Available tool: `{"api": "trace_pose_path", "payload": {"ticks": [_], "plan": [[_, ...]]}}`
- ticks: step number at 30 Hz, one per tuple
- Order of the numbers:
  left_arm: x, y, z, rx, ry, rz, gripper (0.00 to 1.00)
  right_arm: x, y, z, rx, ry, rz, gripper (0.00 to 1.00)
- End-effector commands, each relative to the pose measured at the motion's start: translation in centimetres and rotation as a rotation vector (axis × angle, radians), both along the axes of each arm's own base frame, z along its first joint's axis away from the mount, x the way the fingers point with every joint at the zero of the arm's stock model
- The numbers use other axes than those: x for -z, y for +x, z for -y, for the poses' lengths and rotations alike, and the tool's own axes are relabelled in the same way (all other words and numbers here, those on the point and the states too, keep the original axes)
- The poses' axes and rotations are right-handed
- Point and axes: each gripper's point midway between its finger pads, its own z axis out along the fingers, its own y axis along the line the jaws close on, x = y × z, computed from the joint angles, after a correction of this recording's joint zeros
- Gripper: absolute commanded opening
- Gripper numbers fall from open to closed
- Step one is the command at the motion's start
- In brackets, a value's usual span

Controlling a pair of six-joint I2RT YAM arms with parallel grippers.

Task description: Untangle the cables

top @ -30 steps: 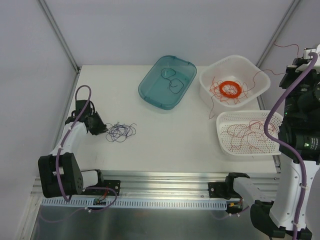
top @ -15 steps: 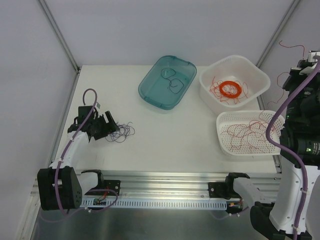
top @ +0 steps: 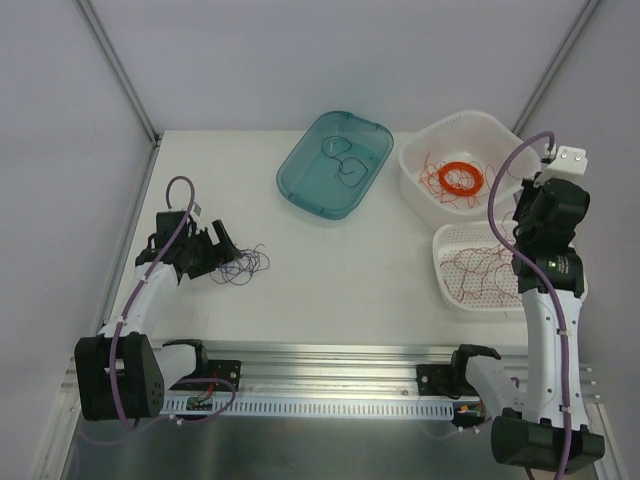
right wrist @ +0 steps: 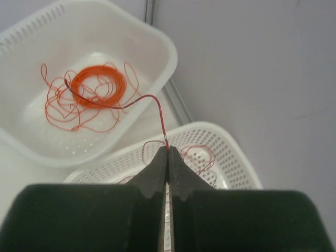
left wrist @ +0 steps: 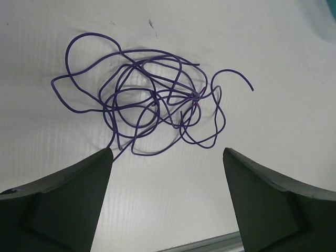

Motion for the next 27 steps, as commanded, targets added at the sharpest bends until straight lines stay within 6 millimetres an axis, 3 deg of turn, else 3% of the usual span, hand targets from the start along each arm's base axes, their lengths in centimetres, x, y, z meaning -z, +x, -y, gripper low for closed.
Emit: {"api": "trace_pose_path", "payload": {"ticks": [1, 2, 5, 6, 9, 12, 15, 17, 19, 20, 21, 23, 27], "plan": [[-0.4, 0.2, 0.4, 0.026, 0.003, 0.032, 0.87, 2.4, -0.1, -0.1, 0.066, 0.184, 0.076, 0.01], [-0.4, 0.2, 0.4, 0.025, 0.003, 0.032, 0.87, 5.4, 0.1, -0.1, 0.091, 0.268, 0.016, 0.01], [-0.3, 0.2, 0.4, 0.026, 0.001, 0.029, 0.88, 10.2, -0.3, 0.4, 0.169, 0.390, -0.092, 0.01], [-0.4, 0.2, 0.5, 0.026, 0.000, 0.030, 0.88, 13.0, -0.3, 0.3, 0.185, 0.440, -0.159, 0.01], [-0.4, 0.3, 0.4, 0.023, 0.001, 0.033, 0.88, 18.1, -1.0, 0.5, 0.273, 0.613, -0.246, 0.01], [-0.5, 0.3, 0.5, 0.022, -0.001, 0.033, 0.88, 22.1, -1.5, 0.7, 0.354, 0.765, -0.315, 0.01], [-0.4, 0.3, 0.6, 0.020, -0.009, 0.027, 0.88, 24.5, -2.1, 1.0, 0.431, 0.865, -0.376, 0.01], [-0.5, 0.4, 0.7, 0.024, -0.013, 0.030, 0.88, 25.0, -2.6, 1.1, 0.465, 0.883, -0.405, 0.02], [-0.4, 0.2, 0.9, 0.027, -0.014, 0.026, 0.88, 24.5, -2.8, 1.4, 0.483, 0.876, -0.412, 0.16], [-0.5, 0.2, 1.0, 0.029, -0.016, 0.029, 0.88, 24.1, -2.7, 1.6, 0.483, 0.869, -0.406, 0.24], [-0.5, 0.2, 1.1, 0.031, -0.017, 0.031, 0.88, 23.7, -2.8, 1.8, 0.486, 0.855, -0.404, 0.49], [-0.7, 0.2, 1.2, 0.034, -0.018, 0.037, 0.88, 21.9, -2.9, 1.9, 0.483, 0.835, -0.380, 0.69], [-0.7, 0.2, 1.4, 0.035, -0.021, 0.033, 0.88, 18.7, -3.8, 1.9, 0.467, 0.733, -0.347, 0.91]]}}
